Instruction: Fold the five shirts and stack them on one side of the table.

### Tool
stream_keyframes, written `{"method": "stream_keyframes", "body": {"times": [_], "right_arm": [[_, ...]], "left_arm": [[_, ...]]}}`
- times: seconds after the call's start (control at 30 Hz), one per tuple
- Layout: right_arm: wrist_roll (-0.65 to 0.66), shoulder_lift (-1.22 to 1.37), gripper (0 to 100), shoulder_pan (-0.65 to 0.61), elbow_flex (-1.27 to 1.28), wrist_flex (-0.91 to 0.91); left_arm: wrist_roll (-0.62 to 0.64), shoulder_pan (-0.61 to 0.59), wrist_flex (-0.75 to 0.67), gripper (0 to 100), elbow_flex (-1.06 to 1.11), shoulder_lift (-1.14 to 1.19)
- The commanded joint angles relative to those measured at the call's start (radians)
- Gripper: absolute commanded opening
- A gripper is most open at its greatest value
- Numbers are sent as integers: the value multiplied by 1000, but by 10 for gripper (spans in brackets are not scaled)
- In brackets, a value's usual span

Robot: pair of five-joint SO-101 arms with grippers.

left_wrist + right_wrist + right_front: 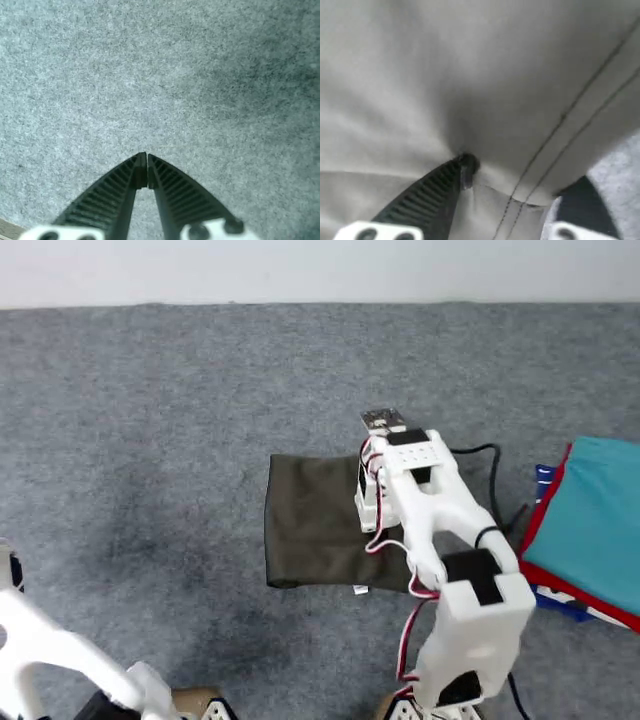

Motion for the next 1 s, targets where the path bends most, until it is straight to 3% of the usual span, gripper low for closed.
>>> {"method": "stream_keyframes", "body": {"times": [0.0,0.27,0.63,0.97], "right_arm": [[80,94,19,-1,-95,41],[270,119,11,67,-186,137],[875,119,10,366,-387,341],[1234,127,10,390,-631,519]], "left_arm": [[-8,-8,-25,13,-2,-31],[-8,-8,-72,13,-1,-26],[-8,-2,-3,13,-10,-35],[-3,0,106,13,16,-232]]}}
